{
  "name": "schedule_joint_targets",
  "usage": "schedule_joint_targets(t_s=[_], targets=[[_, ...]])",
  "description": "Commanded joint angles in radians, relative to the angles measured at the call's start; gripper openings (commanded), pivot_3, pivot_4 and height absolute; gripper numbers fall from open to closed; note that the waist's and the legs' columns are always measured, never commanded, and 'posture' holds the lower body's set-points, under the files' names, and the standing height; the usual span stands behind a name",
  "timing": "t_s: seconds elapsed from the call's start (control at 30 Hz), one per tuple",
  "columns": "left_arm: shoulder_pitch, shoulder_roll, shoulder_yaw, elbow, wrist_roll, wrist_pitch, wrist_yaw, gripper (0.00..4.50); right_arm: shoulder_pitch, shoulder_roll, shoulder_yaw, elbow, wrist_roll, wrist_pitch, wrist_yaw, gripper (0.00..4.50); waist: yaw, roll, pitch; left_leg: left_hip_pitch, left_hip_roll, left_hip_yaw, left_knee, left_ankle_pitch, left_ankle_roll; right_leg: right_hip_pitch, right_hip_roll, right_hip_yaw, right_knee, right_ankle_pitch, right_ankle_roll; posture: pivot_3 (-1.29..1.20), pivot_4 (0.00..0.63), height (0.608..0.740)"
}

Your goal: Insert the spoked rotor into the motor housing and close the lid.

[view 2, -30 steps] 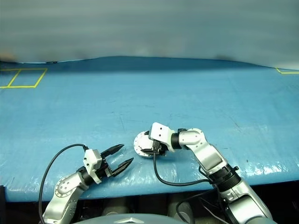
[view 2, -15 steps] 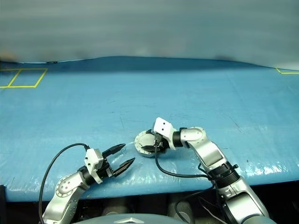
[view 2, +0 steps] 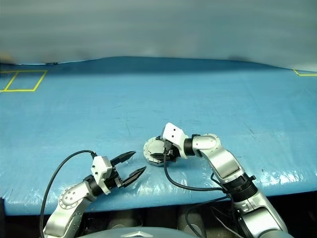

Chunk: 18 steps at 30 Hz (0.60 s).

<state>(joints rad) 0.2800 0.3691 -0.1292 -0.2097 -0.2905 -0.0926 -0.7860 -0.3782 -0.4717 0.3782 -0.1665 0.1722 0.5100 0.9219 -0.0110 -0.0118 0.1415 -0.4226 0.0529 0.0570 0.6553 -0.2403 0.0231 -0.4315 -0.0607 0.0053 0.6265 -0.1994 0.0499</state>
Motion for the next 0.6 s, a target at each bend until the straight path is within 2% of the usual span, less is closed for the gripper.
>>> schedule_joint_targets(t_s=[0.03,0.33,0.6], targets=[[0.001,0.008,-0.010,-0.046,-0.002,0.003,0.001,3.69,-0.011,-0.010,-0.023,-0.050,-0.002,-0.021,-0.007,3.07,0.000,0.000,0.001,0.000,0.000,0.000,0.000,0.000,0.000,0.000,0.000,0.000,0.000,0.000,0.000,0.00,0.150,0.740],[-0.007,0.009,0.001,0.011,-0.005,-0.031,-0.014,3.69,-0.006,0.009,-0.010,-0.021,-0.016,-0.014,-0.018,3.07,-0.001,0.000,0.001,0.000,0.000,0.000,0.001,0.000,0.000,0.000,0.000,0.000,0.000,-0.001,0.002,0.00,0.150,0.740],[-0.014,0.005,0.005,0.084,-0.002,-0.086,-0.036,3.69,0.001,0.052,-0.057,-0.029,0.057,0.020,-0.013,3.07,-0.001,0.000,0.001,0.000,0.000,0.001,0.001,0.000,0.000,0.000,0.001,0.000,0.001,0.000,0.000,0.00,0.150,0.740]])
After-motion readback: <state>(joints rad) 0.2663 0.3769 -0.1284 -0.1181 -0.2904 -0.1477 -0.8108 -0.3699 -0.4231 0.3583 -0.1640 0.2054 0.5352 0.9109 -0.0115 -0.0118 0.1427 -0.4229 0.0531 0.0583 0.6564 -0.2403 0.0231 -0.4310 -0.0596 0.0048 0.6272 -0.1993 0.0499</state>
